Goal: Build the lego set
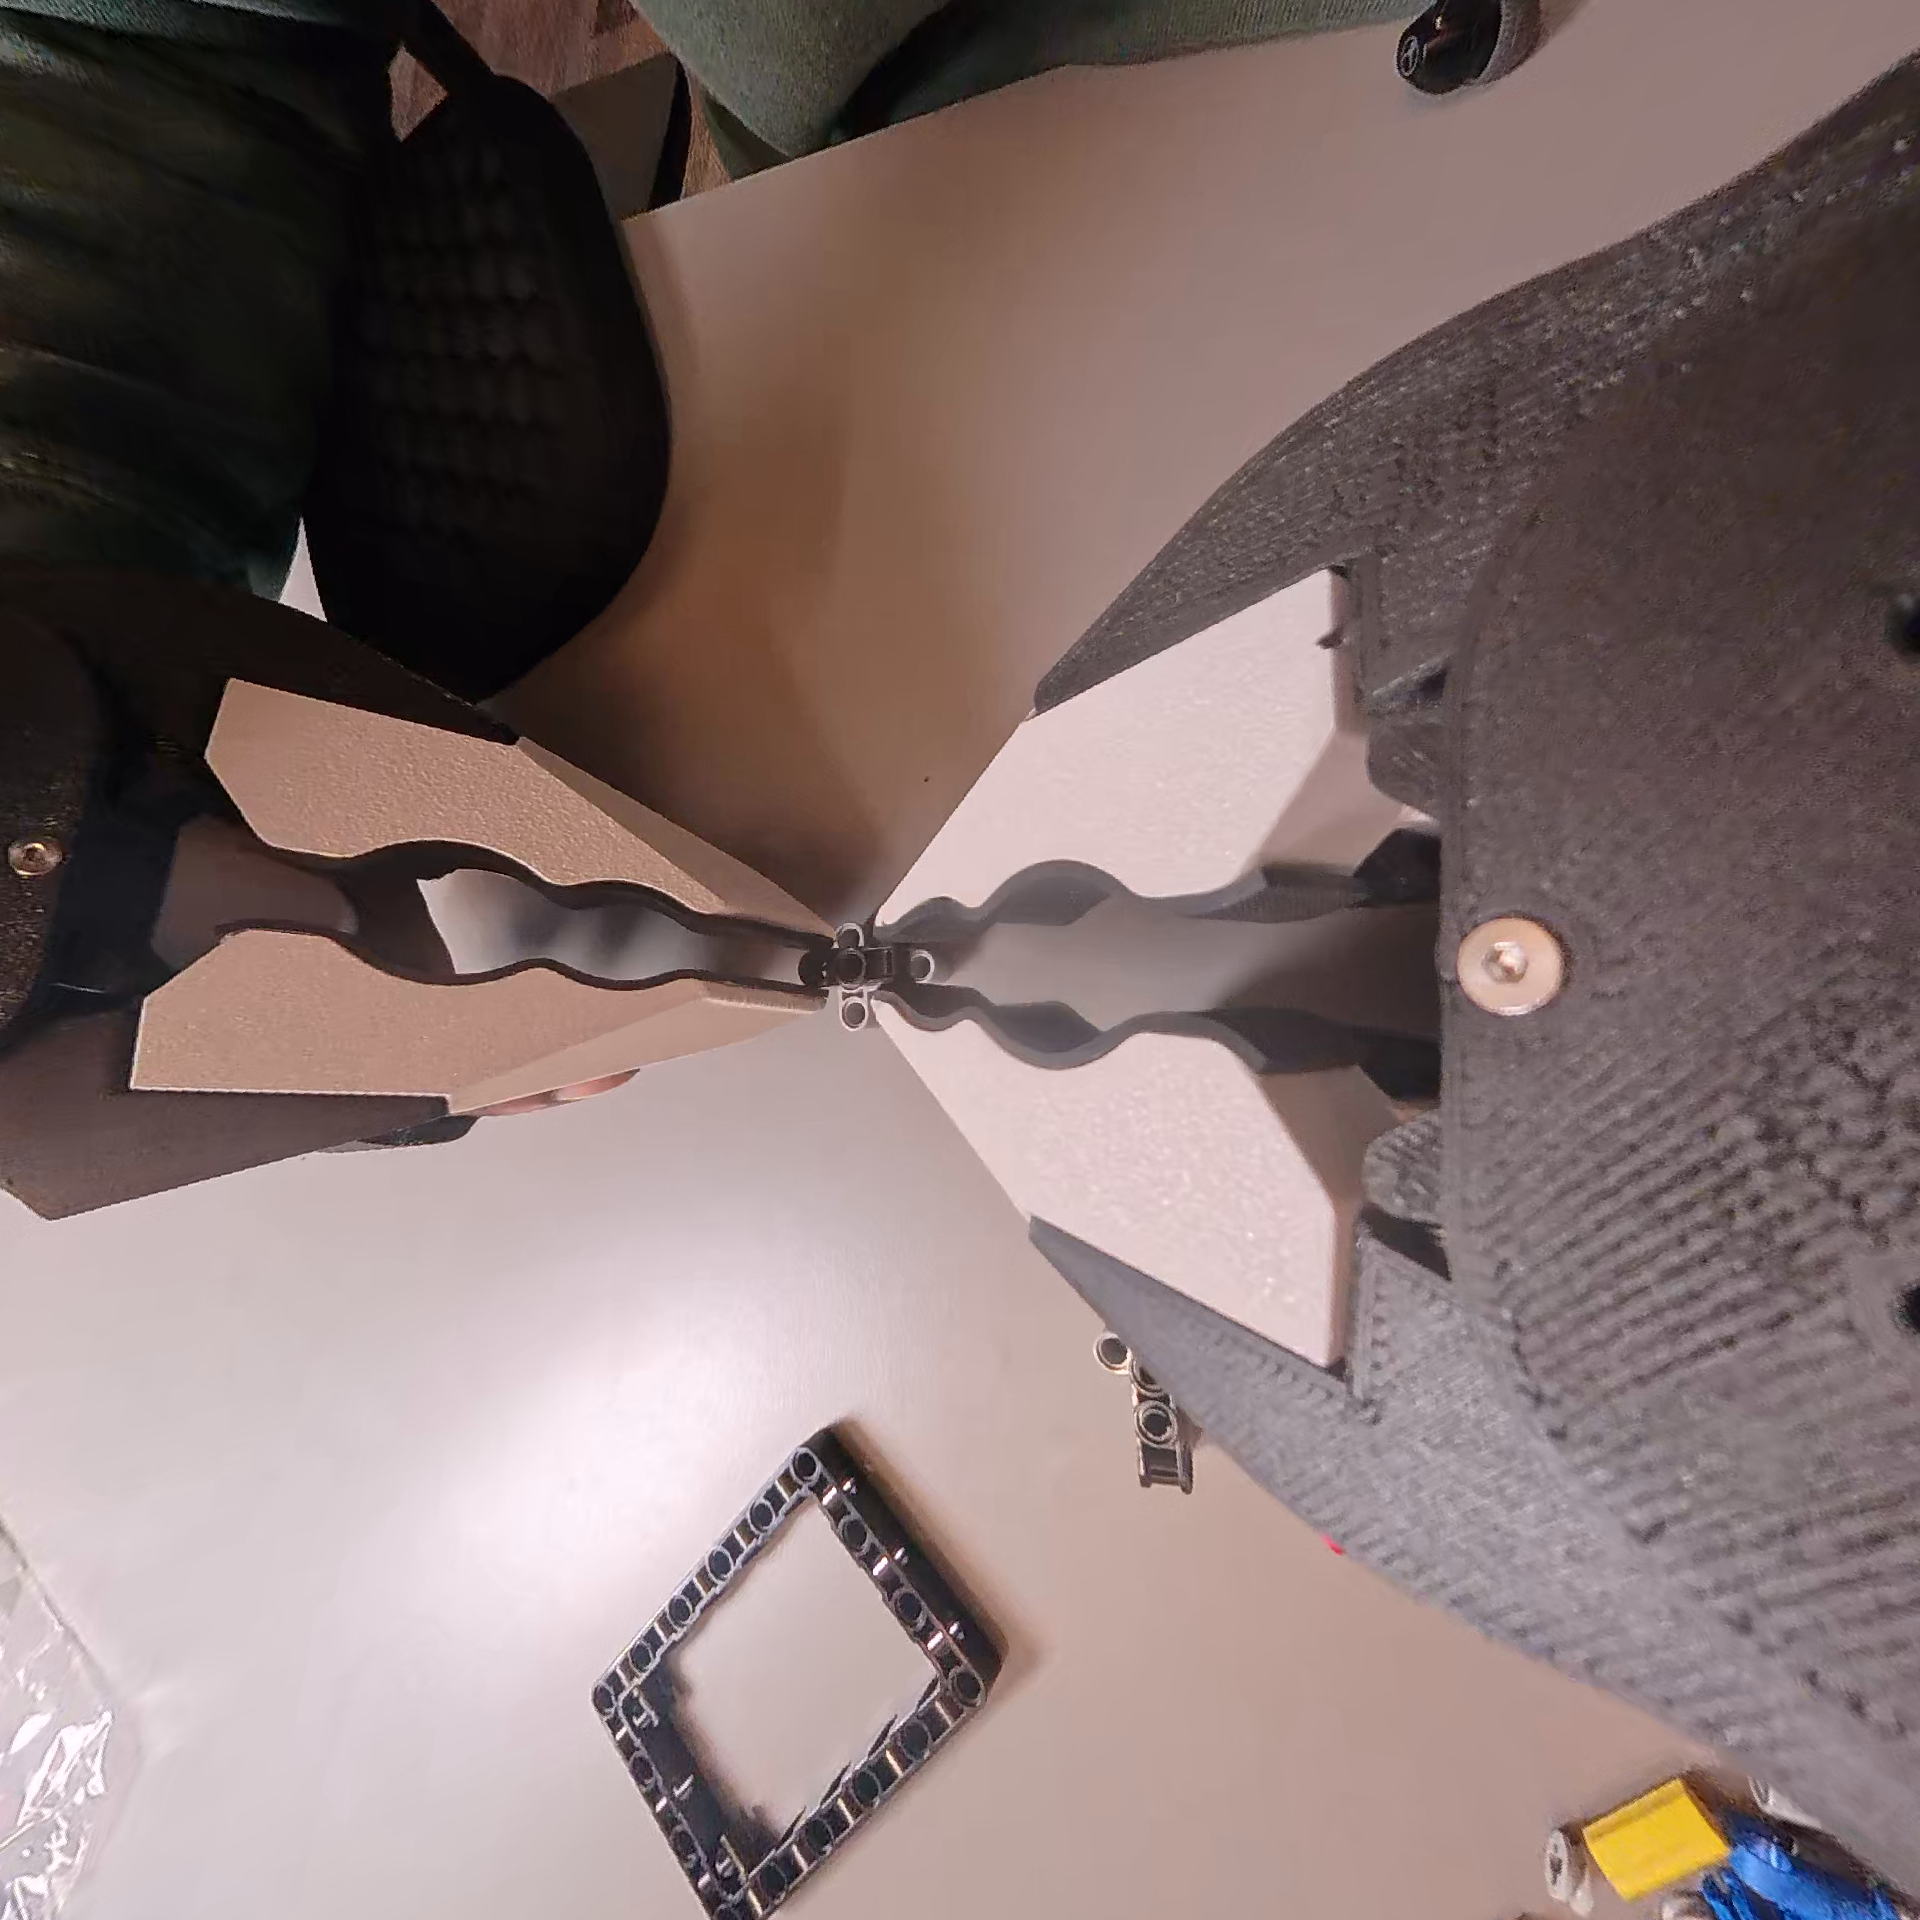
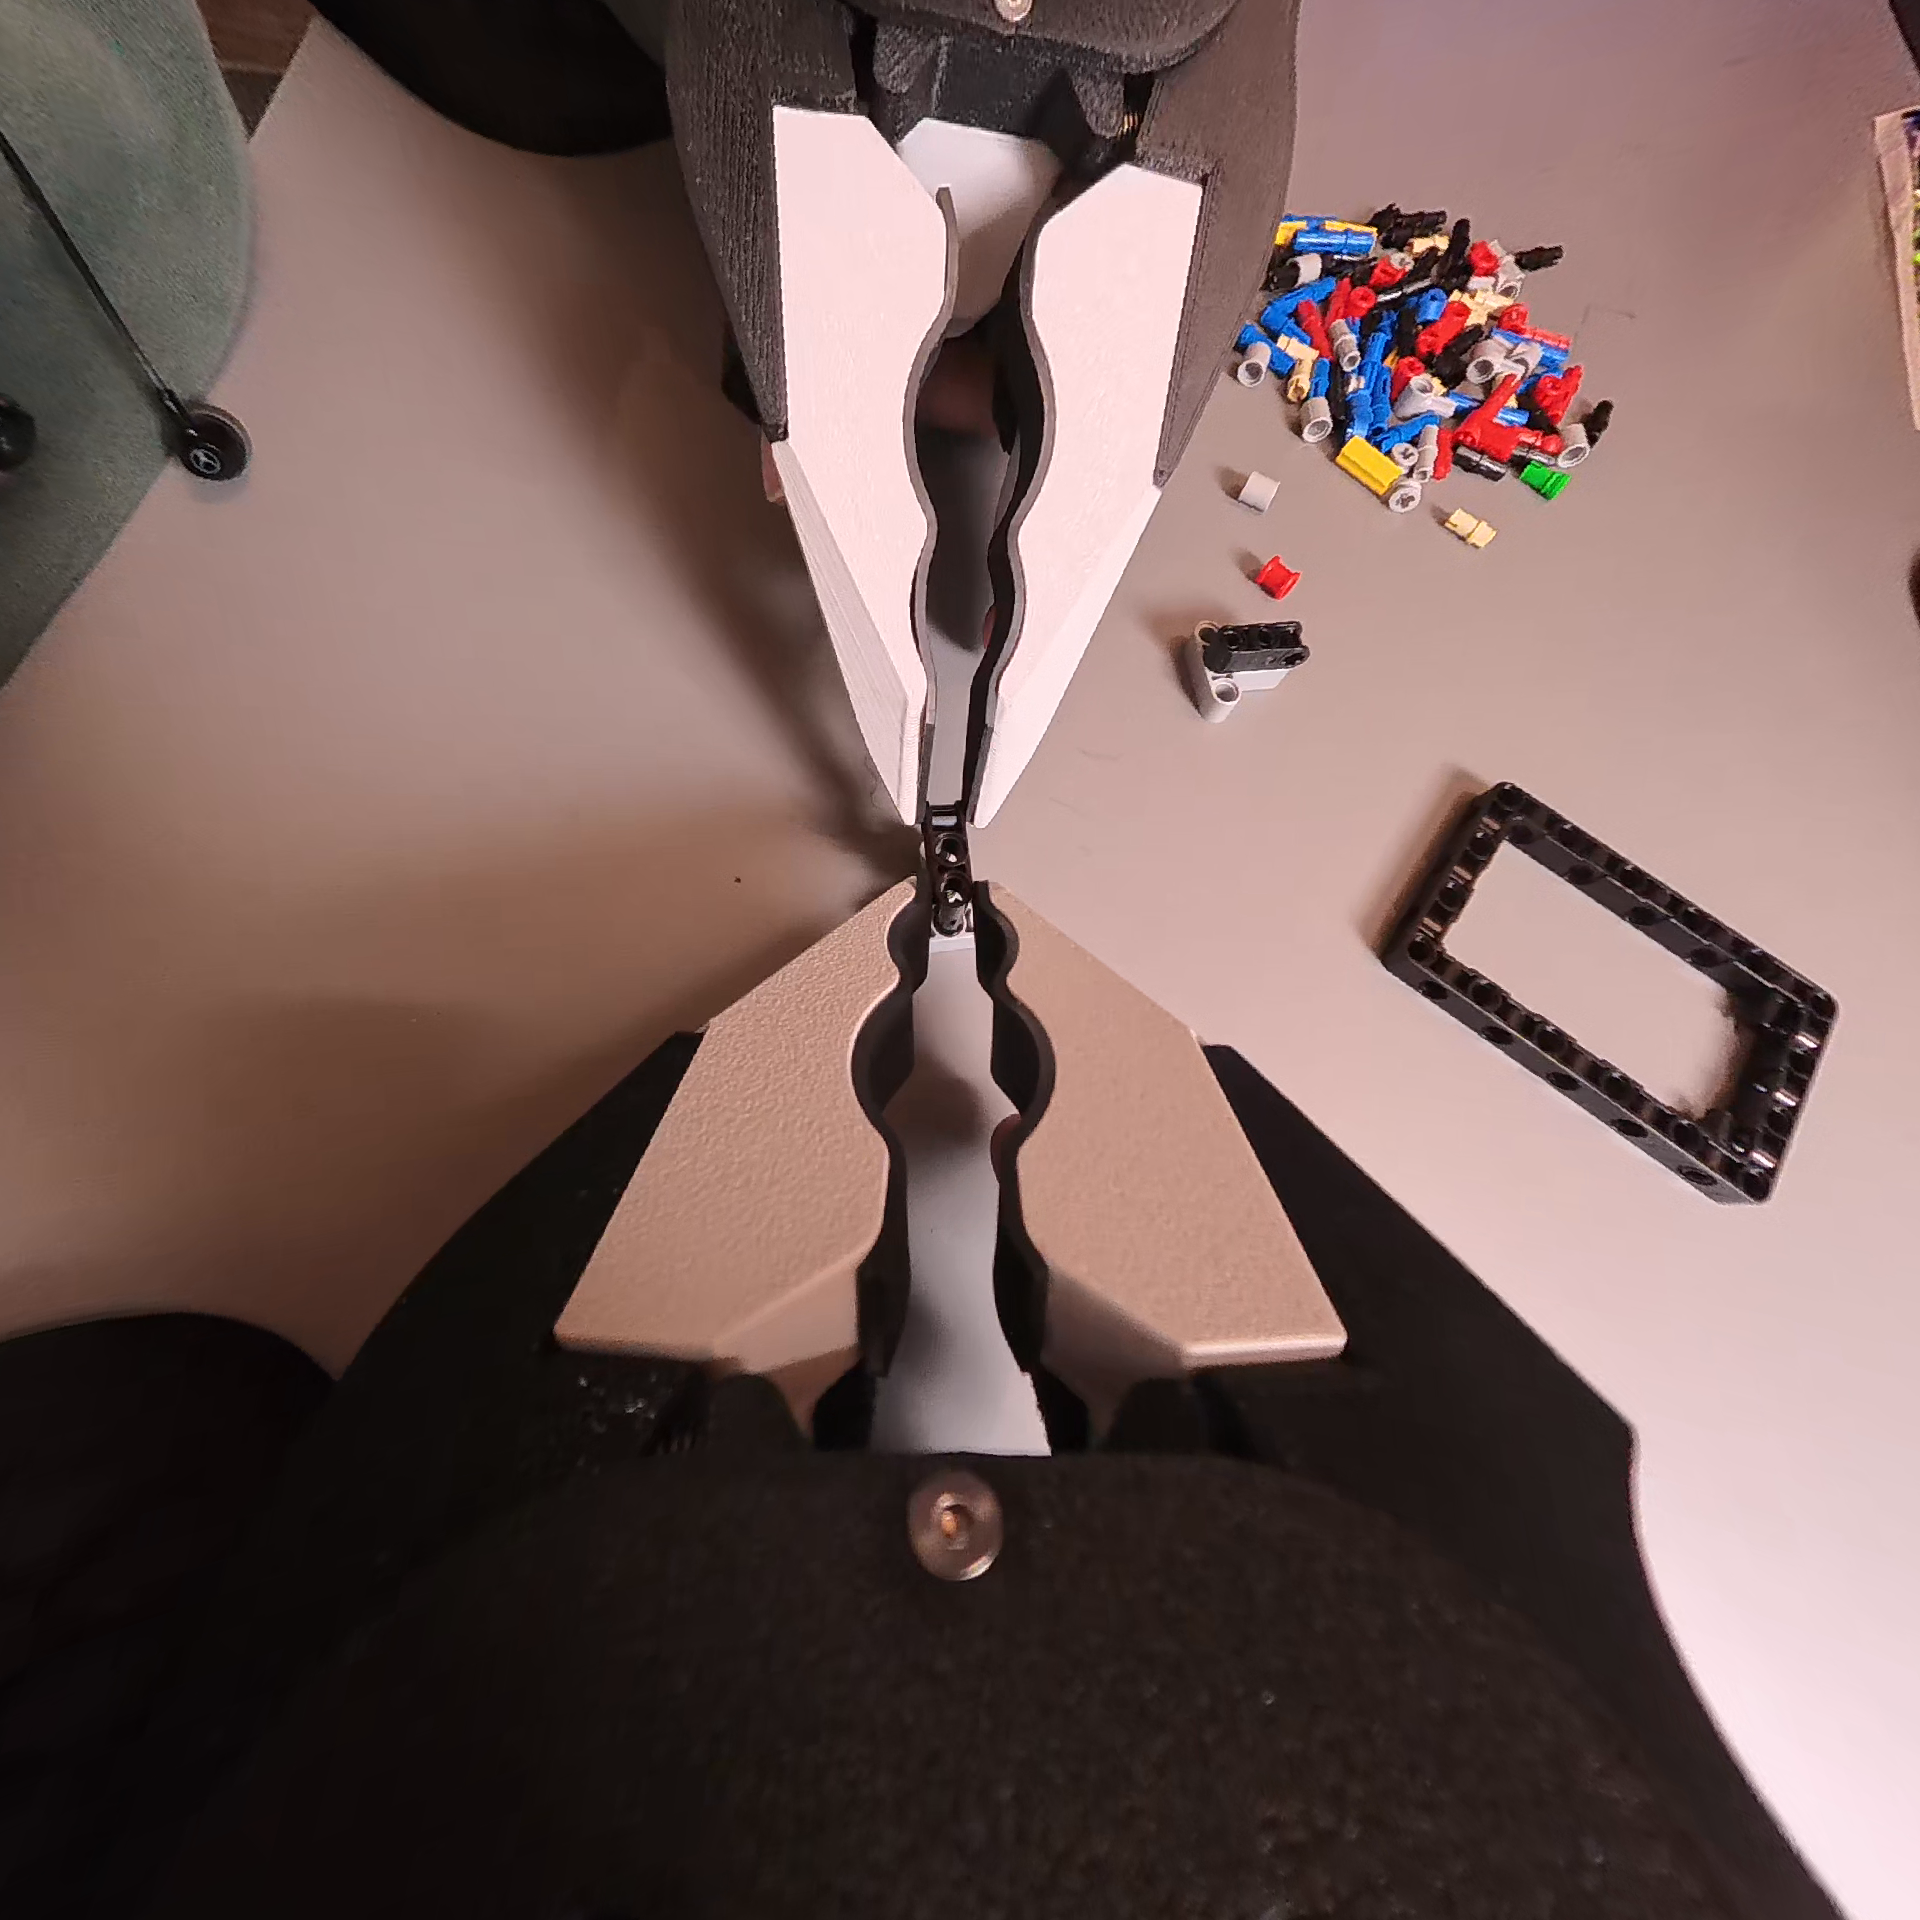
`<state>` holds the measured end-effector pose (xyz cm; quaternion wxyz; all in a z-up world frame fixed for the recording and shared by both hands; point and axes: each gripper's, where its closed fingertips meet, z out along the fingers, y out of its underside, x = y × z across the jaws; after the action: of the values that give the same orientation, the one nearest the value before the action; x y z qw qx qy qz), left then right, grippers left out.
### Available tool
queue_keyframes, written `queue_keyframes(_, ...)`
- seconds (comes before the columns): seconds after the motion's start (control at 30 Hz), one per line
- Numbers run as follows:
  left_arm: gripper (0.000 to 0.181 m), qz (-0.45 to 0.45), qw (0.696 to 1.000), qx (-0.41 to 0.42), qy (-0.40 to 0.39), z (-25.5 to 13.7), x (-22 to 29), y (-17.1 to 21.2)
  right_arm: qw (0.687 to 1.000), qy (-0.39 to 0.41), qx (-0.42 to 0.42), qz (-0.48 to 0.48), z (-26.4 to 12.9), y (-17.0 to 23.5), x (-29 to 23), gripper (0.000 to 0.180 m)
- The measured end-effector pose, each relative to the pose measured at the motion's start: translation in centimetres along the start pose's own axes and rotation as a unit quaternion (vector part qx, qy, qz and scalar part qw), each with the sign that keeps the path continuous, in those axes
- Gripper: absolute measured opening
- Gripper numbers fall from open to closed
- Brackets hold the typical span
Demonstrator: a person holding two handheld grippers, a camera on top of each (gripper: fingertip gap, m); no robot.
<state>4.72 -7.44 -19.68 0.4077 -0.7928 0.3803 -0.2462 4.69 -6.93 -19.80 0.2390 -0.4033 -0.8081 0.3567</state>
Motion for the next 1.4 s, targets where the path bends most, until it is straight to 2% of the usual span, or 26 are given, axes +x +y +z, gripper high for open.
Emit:
queue_keyframes(0.67, 0.007, -0.079, 0.996, -0.003, 0.027, 0.42, 0.02, -0.14, 0.997, -0.037, 0.033, 0.053, -0.31, 0.29, -0.04, 0.005)
queue_keyframes(1.0, 0.007, -0.063, 0.997, 0.001, 0.033, 0.59, 0.25, -0.54, 0.997, -0.039, 0.042, 0.055, -0.74, 0.41, -0.02, 0.01)
queue_keyframes(1.4, 0.007, -0.068, 0.997, 0.002, 0.035, 0.46, 0.15, -0.47, 0.997, -0.034, 0.047, 0.045, -0.91, 0.51, 0.04, 0.006)
